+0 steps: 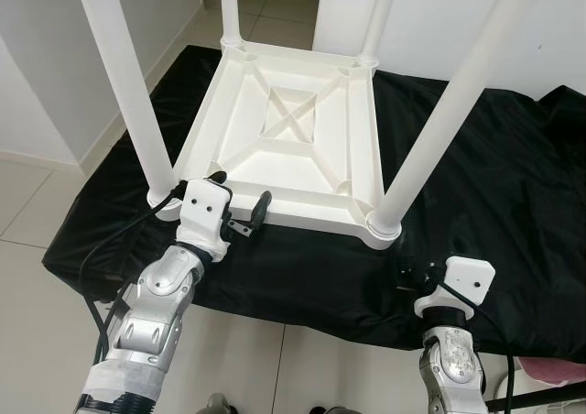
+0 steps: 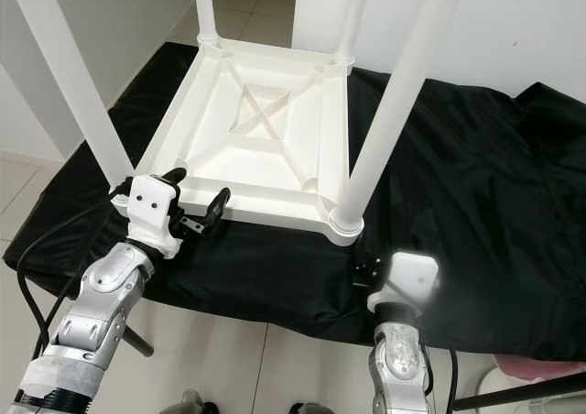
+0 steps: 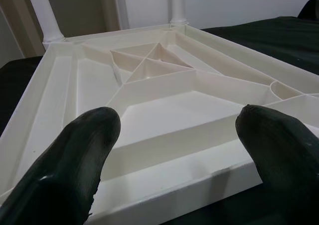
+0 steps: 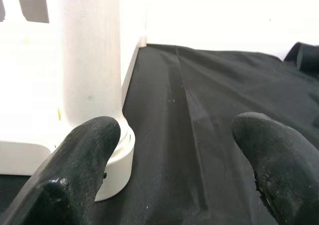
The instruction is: Building children table
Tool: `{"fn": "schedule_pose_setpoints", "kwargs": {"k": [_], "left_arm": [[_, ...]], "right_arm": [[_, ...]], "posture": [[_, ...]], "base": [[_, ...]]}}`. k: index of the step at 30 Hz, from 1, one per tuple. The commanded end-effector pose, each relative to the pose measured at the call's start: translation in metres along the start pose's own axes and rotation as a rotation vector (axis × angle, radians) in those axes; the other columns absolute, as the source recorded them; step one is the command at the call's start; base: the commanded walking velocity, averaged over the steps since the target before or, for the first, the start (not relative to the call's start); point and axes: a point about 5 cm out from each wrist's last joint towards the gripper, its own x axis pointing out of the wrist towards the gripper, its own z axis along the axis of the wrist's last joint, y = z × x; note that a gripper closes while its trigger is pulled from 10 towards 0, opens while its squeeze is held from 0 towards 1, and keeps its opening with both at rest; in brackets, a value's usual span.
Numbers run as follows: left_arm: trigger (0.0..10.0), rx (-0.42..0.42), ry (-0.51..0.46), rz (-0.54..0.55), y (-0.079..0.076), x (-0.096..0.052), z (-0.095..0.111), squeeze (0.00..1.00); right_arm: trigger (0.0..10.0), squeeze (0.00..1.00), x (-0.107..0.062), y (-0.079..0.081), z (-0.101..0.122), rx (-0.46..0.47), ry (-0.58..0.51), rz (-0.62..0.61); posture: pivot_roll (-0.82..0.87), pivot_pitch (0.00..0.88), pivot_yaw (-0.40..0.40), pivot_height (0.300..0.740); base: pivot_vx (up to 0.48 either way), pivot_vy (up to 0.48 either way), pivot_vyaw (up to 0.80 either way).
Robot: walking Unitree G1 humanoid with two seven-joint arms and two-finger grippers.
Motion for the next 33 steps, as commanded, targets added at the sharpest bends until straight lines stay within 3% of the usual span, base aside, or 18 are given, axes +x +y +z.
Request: {"fn": "schedule_pose_setpoints", "kwargs": {"k": [1, 16, 25, 33], "left_arm": [[10.0, 0.005, 0.017, -0.224, -0.014, -0.002, -0.002, 0.00], [10.0, 0.058, -0.039, -0.241, -0.014, 0.004, 0.018, 0.00], [10.0, 0.018, -0.033, -0.251, -0.012, 0.003, 0.021, 0.00], [10.0, -0.009, -0.013, -0.338, -0.023, -0.001, 0.019, 0.00]], "right_arm": [[10.0, 0.00, -0.002, 0.000, 0.001, 0.001, -0.007, 0.019], [10.0, 0.00, 0.007, 0.001, 0.014, -0.011, -0.050, 0.086], [10.0, 0.00, 0.010, 0.000, 0.016, -0.008, -0.056, 0.066], [10.0, 0.00, 0.014, 0.005, 0.017, 0.006, -0.052, 0.071]], "posture": [[0.04, 0.113, -0.038, 0.740], [0.02, 0.155, -0.040, 0.740], [0.02, 0.153, -0.033, 0.740], [0.02, 0.147, -0.035, 0.740]], "base": [[0.000, 0.000, 0.00], [0.000, 0.000, 0.00], [0.000, 0.000, 0.00], [0.000, 0.000, 0.00]]}}
